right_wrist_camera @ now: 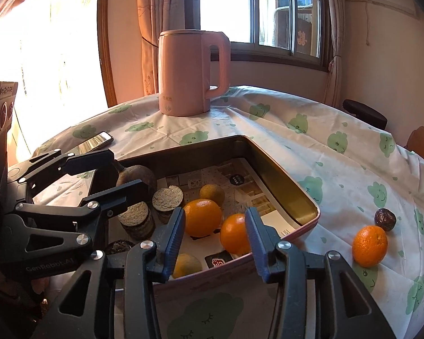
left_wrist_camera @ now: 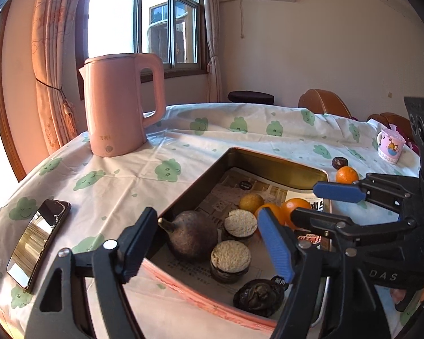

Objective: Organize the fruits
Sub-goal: 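Lower and release the jar into the tin with left gripper while right gripper releases the kiwi, then close right gripper on the orange on the cloth while left gripper moves toward the dark brown fruit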

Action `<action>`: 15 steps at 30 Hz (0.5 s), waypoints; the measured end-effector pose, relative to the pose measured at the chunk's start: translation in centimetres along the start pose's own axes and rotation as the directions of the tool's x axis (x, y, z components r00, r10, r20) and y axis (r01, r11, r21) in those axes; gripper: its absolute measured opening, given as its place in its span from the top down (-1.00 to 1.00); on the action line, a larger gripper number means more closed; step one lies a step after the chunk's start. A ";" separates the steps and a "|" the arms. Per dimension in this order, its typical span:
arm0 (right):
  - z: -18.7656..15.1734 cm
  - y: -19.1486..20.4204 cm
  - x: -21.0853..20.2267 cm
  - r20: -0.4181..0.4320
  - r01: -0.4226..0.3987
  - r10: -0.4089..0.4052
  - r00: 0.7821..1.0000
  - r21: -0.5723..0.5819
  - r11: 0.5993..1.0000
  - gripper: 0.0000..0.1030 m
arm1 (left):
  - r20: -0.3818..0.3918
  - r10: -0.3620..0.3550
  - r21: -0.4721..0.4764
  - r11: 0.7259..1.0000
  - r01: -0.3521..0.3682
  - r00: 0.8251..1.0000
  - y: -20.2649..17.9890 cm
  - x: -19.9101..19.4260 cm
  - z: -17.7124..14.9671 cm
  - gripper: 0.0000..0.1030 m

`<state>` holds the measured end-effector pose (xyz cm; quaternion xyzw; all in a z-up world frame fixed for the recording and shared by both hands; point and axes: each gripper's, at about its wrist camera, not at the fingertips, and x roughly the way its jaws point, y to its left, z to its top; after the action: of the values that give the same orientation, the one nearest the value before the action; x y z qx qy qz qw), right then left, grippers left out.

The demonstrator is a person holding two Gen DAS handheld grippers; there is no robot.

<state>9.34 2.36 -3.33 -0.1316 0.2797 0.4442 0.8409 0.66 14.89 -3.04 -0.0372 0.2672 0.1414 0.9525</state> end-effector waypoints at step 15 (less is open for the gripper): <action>-3.0 -13.1 -4.3 -0.069 0.261 -0.253 0.965 0.164 0.951 -0.22 | 0.026 -0.095 0.015 0.995 0.094 0.995 -6.8 0.2 2.8 -0.81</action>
<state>17.08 -9.37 -3.56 -0.1046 0.3172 0.3022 0.8928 4.18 8.79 -0.79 -0.0413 0.2536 0.0948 0.9618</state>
